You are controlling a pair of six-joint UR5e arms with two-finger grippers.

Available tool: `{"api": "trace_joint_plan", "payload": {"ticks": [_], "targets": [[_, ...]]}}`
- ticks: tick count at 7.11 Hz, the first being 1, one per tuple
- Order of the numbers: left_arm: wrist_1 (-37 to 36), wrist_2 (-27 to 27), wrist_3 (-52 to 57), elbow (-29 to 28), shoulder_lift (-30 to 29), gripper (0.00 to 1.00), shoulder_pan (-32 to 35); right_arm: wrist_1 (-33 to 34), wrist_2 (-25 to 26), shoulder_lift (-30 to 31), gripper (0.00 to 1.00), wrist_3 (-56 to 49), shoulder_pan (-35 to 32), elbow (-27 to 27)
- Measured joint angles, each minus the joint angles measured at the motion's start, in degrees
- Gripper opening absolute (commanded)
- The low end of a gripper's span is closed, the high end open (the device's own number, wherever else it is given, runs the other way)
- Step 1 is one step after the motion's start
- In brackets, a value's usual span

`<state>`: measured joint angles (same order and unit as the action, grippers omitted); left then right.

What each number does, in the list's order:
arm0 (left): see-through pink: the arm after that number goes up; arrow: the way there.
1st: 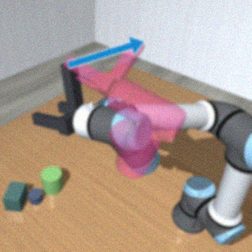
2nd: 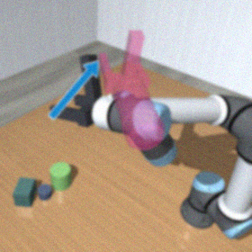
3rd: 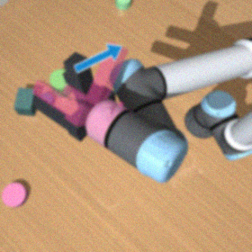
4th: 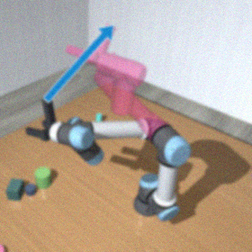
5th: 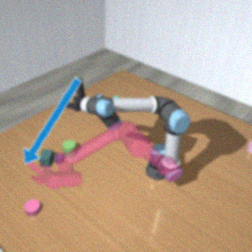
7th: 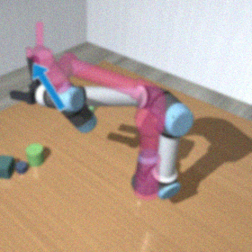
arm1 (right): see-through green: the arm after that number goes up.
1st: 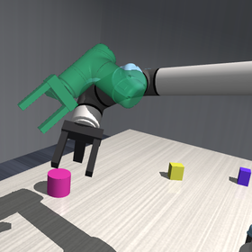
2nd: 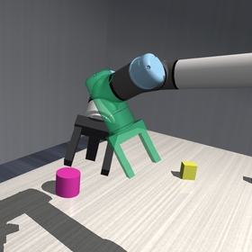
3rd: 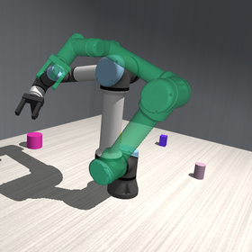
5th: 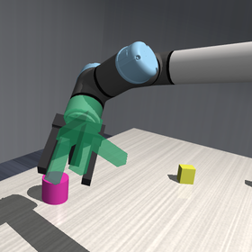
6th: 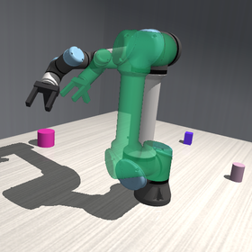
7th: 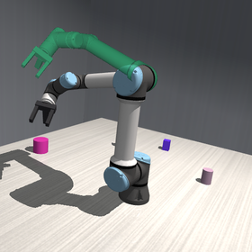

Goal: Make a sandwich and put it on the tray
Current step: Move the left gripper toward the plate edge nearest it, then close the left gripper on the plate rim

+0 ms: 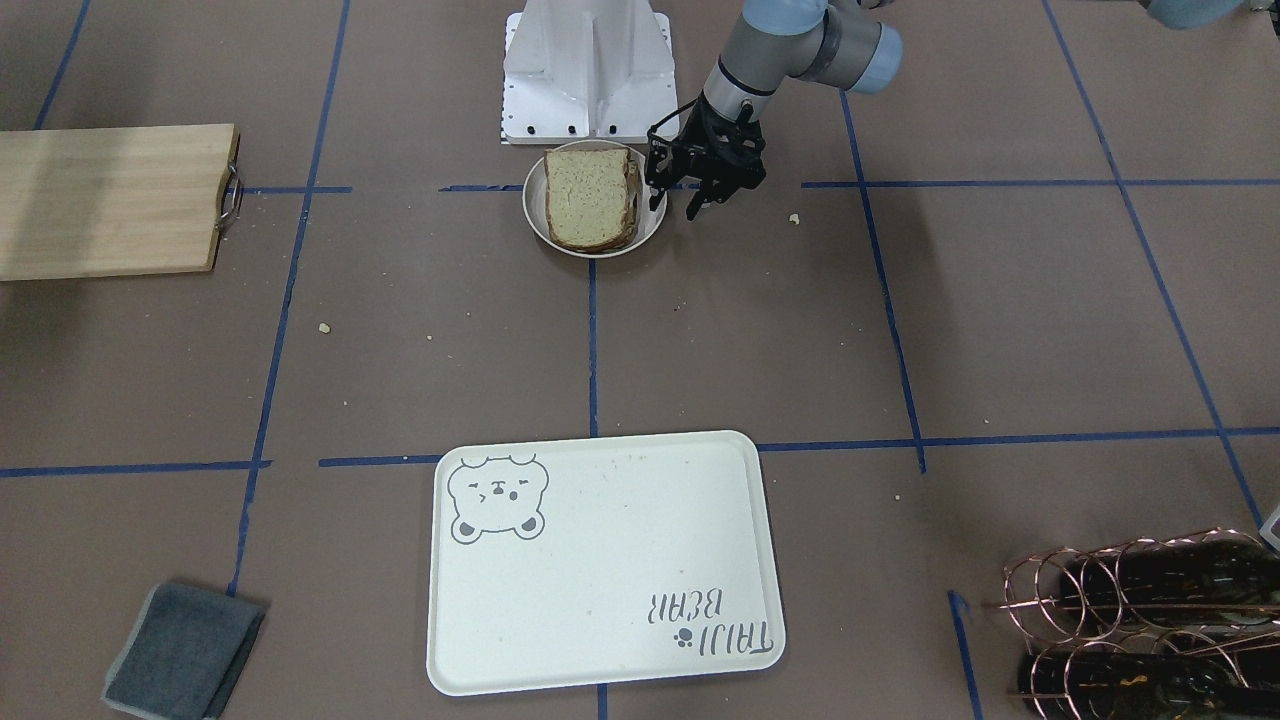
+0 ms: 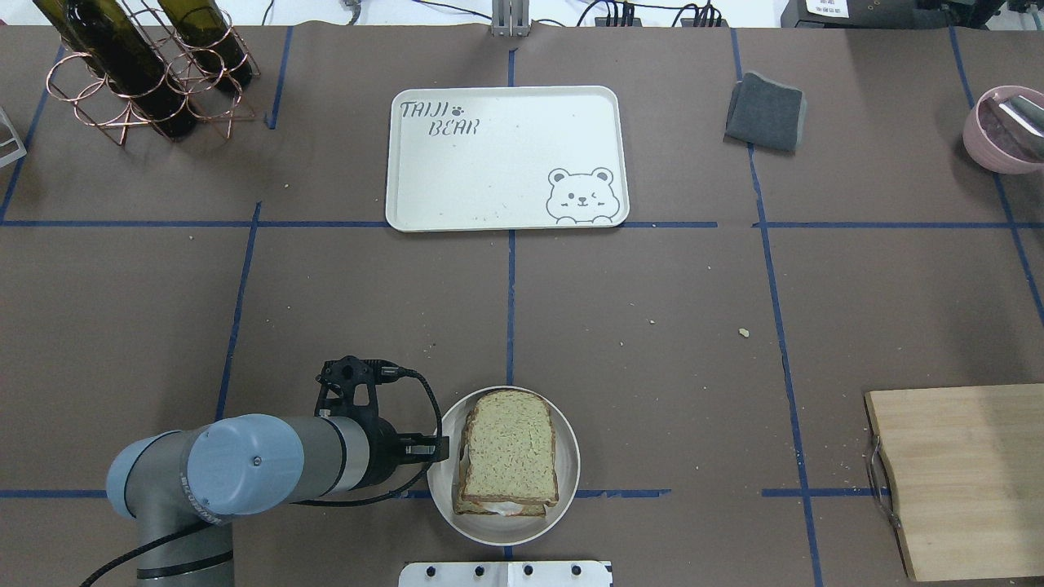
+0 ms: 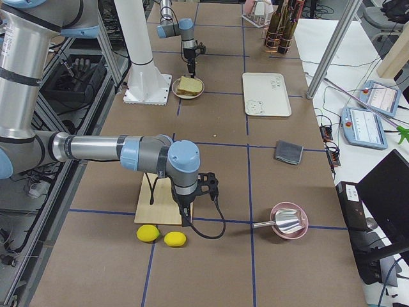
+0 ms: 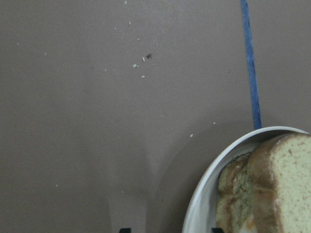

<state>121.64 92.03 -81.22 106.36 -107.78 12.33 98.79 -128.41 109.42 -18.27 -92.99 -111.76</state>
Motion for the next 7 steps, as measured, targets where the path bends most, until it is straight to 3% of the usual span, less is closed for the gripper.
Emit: {"api": "trace_joint_plan", "payload": {"ticks": [4,6,7], "targets": [[0.00,-0.01,0.00,-0.24,-0.78,0.29,-1.58,-0.02,0.02,-0.08,1.00,0.00,0.00,0.03],[0.00,-0.01,0.00,-0.22,-0.82,0.00,-2.21,-0.03,0.10,-0.08,1.00,-0.01,0.00,0.05],[0.00,-0.01,0.00,-0.18,-0.82,0.00,-2.27,-0.06,0.17,-0.08,1.00,-0.01,0.00,0.05]]}}
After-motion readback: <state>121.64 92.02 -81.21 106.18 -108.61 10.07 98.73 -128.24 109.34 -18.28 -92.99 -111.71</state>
